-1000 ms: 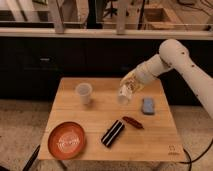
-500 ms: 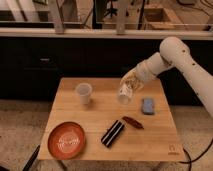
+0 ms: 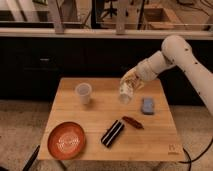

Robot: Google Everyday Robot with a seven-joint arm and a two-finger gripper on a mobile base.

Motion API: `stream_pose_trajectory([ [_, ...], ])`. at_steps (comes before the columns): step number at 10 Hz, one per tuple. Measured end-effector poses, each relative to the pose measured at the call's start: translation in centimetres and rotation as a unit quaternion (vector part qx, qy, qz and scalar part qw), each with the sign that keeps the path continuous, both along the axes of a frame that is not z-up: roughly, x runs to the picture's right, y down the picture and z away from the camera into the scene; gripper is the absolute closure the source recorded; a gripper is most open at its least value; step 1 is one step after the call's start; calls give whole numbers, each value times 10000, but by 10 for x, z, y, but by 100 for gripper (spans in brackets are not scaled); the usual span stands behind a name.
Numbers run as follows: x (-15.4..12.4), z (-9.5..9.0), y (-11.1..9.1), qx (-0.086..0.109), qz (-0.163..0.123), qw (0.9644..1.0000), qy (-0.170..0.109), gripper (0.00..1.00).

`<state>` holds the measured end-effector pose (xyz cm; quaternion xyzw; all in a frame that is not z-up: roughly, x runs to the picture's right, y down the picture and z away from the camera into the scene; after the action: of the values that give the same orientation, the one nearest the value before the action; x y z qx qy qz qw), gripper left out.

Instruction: Stand the bottle upright

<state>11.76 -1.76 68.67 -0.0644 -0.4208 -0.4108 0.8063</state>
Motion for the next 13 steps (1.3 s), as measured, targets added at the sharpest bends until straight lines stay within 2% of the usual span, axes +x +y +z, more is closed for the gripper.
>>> stream_pose_trajectory([
  [2,0,1,0,5,-21,10000,13,88],
  [3,5,8,3,23,-92,9999,92,86],
  [5,12,36,19,177,-334,9993,70,97],
  [7,17,63,35,372,-553,9975,-224,100],
  [8,19,77,43,535,-698,9945,-566,100],
  [9,19,81,46,662,-810,9914,-783,100],
  [11,11,81,45,1107,-1127,9772,-1421,100],
  [12,6,74,39,1435,-1249,9647,-1821,100],
  [13,4,68,36,1666,-1346,9539,-2103,100],
])
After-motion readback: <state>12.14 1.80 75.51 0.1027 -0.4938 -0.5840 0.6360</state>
